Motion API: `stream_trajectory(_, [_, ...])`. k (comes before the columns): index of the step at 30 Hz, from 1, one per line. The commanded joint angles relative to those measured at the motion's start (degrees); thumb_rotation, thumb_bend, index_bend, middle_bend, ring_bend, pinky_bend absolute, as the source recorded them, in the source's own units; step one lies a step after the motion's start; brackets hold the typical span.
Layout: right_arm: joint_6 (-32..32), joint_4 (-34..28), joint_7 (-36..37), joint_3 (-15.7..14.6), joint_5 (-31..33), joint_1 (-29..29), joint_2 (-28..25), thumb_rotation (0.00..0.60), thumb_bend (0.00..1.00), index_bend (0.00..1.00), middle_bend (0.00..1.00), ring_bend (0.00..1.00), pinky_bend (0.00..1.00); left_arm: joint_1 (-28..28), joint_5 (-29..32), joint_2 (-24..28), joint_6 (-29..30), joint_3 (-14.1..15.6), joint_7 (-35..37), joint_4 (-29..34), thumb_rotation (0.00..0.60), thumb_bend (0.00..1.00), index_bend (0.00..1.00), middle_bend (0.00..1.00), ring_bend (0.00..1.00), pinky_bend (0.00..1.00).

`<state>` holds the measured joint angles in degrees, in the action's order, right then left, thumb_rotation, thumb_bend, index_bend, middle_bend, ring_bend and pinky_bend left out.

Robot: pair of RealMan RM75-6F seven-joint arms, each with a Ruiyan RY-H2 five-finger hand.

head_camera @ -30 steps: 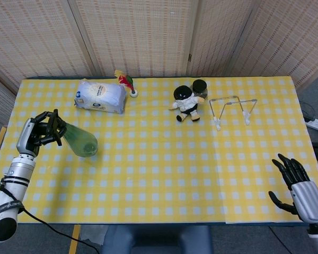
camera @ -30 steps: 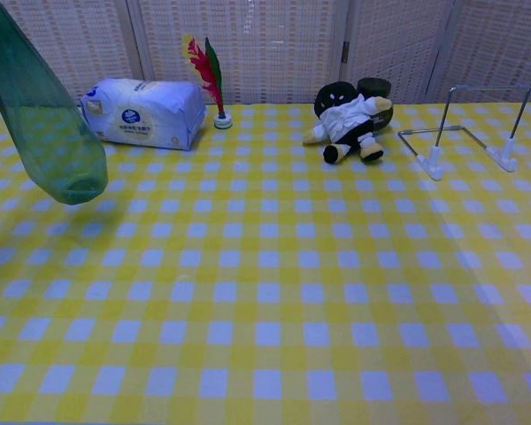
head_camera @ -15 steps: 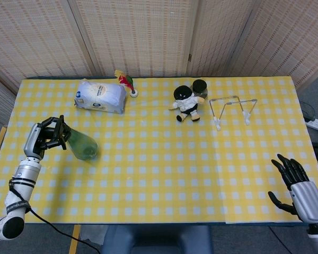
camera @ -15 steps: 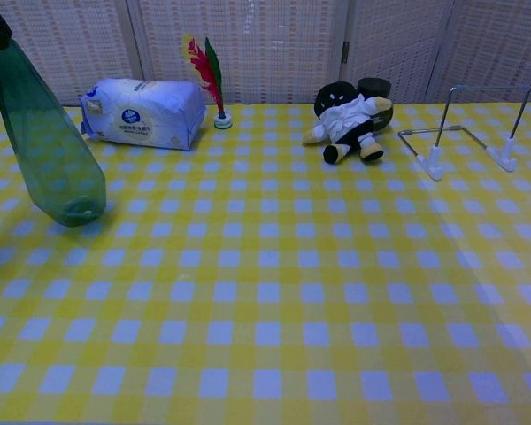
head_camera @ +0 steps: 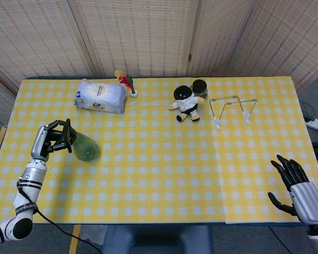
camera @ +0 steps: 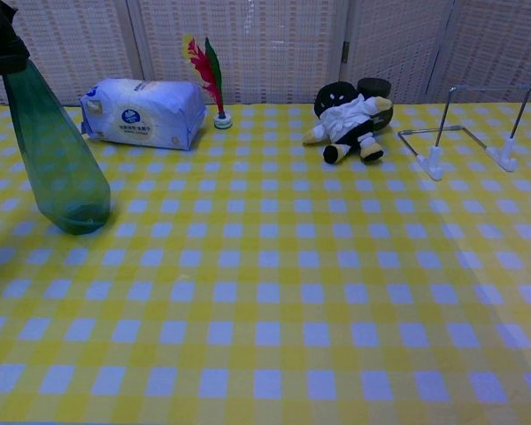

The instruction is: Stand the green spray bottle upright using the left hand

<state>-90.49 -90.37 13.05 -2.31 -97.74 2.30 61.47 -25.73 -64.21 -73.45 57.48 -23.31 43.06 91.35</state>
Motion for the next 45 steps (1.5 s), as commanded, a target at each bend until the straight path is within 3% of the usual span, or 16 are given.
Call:
stream_trajectory(1, [0.08,-0.06,-0.07,0.00,-0.01,0.05,0.02,0.600,0.37,0.00,0.00,0.00,0.00,0.01,-0.09,-0.20,0.21,0.06,0.15,-0.20,0.600,0.49,0.58,1.00,1.00,1.00])
stream_trajectory(18, [-0.14,-0.26,-0.46,0.07,-0.01,-0.04,0.07,0.600,0.37,0.00,0.00,0.00,0.00,0.11,-2.54,0.32,0.75,0.64,2.07,-0.40,0.600,0.20,0.42,1.00,1.00,1.00])
stream_trajectory(30, [-0.71,-0.24,-0.20,0.10,-0.16,-0.27,-0.06,0.600,0.37,0.00,0.00,0.00,0.00,0.03,-4.99,0.49,1.49,1.66,2.90,-0.85,0.600,0.13,0.28,1.00,1.00,1.00])
stream_trajectory(45, [-0.33,-0.27,-0.44,0.18,0.04,-0.14,0.01,0.600,0.37,0.00,0.00,0.00,0.00,-0.13,-7.37,0.59,1.12,3.43,5.66,-2.85,0.600,0.13,0.24,1.00,1.00,1.00])
